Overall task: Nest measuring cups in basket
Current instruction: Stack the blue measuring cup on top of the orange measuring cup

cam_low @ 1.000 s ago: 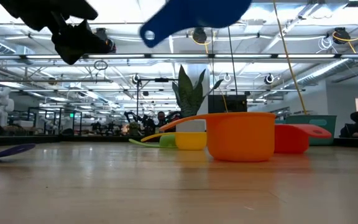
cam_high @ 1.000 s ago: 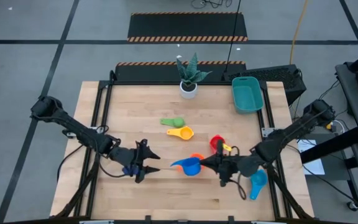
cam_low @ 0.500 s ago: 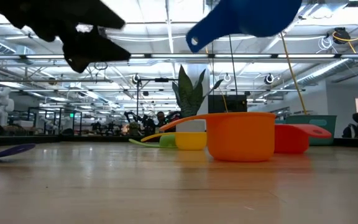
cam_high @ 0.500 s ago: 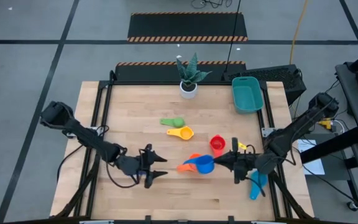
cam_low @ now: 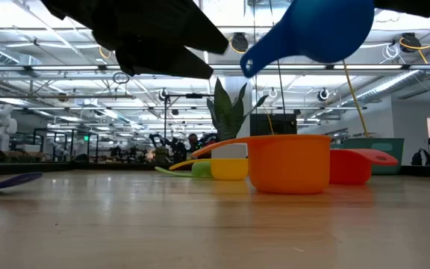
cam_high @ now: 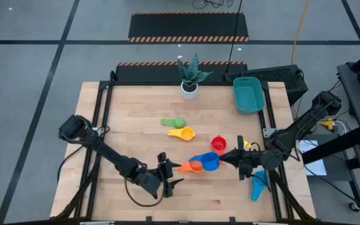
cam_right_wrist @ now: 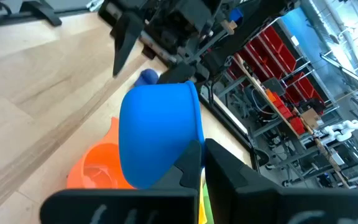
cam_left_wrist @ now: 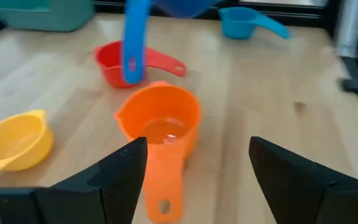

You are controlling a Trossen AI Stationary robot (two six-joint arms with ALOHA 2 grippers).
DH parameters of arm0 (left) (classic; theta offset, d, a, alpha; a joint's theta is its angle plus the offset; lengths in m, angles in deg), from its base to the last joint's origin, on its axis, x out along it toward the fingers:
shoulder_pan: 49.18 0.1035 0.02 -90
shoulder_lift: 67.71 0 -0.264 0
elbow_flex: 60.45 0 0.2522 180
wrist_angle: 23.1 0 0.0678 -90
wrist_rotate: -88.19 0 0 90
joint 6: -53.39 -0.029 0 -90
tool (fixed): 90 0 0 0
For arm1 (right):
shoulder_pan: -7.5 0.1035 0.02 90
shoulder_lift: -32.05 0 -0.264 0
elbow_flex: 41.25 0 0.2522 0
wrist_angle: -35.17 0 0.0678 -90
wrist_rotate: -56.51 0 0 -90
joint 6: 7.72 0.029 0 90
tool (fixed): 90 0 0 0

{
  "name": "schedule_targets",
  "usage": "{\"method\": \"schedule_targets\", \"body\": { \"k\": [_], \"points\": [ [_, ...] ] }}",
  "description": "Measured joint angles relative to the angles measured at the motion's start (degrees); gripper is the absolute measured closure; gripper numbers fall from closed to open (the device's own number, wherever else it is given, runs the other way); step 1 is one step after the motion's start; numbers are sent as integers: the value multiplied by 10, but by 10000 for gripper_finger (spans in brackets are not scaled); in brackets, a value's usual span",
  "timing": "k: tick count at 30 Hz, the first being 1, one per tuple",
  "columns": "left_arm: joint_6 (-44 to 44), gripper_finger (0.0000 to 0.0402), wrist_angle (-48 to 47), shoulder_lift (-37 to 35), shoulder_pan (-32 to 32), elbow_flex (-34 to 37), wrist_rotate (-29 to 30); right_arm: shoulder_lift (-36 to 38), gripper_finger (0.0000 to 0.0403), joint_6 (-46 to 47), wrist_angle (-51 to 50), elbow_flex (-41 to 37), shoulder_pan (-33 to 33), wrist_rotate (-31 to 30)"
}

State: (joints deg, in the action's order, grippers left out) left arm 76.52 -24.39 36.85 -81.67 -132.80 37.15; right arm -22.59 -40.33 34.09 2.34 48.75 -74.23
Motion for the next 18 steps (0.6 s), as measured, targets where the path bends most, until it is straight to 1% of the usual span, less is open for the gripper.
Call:
{"method": "schedule_targets", "body": {
  "k": [3, 6, 12, 18],
  "points": [
    [21, 101, -36, 23, -1, -28, 35, 10, 403, 1, 0, -2, 7, -10],
    [24, 91, -52, 48, -5, -43, 48, 17, 403, 0, 0, -2, 17, -23],
    [27, 83, -61, 92, 0, -47, 49, 19, 403, 0, -1, -2, 30, -43],
    [31, 82, -101, 92, 22, -47, 42, 16, 403, 0, -1, -2, 31, -41]
  ]
}}
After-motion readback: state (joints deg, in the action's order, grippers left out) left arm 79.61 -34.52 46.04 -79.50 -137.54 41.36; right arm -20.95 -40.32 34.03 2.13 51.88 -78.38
